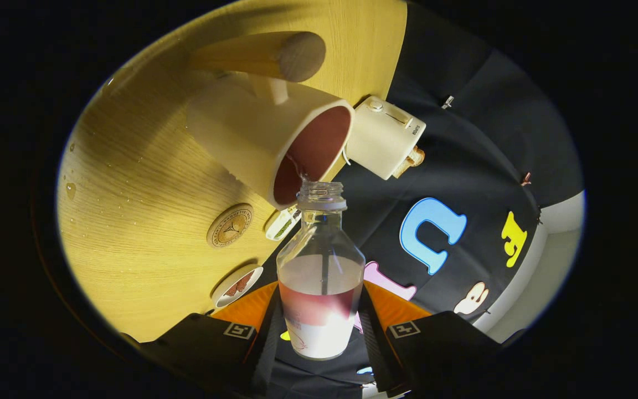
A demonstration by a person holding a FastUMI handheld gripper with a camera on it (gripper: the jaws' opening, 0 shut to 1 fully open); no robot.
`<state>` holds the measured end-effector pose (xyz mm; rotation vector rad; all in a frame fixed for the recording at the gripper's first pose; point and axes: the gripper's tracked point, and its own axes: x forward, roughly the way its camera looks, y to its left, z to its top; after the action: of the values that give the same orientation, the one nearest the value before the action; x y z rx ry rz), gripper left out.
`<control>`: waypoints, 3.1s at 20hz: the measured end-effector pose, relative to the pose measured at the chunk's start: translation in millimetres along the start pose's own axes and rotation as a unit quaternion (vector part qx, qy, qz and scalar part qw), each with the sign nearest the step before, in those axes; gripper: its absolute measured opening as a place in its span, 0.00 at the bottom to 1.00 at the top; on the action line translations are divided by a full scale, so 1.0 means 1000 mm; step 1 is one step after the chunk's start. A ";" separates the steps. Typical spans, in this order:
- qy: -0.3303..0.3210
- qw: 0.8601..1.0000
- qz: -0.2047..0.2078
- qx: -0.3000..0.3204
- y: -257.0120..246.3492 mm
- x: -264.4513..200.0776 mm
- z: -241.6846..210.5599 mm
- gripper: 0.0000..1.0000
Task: Take the bottle from table, then pour the juice into the cup, finally place the bottle on the coaster
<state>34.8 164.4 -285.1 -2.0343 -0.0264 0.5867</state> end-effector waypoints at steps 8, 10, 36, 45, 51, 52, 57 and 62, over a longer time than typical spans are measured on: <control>-0.039 0.995 -0.043 -0.086 -0.024 -0.004 0.013 0.72; -0.040 0.994 -0.045 -0.095 -0.027 -0.003 0.012 0.72; -0.057 0.982 -0.066 -0.166 -0.053 0.001 0.020 0.72; -0.049 0.988 -0.054 -0.140 -0.048 -0.004 0.014 0.72; -0.023 0.999 -0.017 -0.029 -0.029 -0.009 0.001 0.72; -0.016 1.000 -0.008 0.004 -0.025 -0.010 -0.001 0.72; -0.001 0.982 0.040 0.184 -0.008 -0.018 0.000 0.73; -0.005 0.921 0.069 0.384 0.005 -0.027 0.016 0.73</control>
<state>2.8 168.0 -285.0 -1.2700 0.3007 0.5778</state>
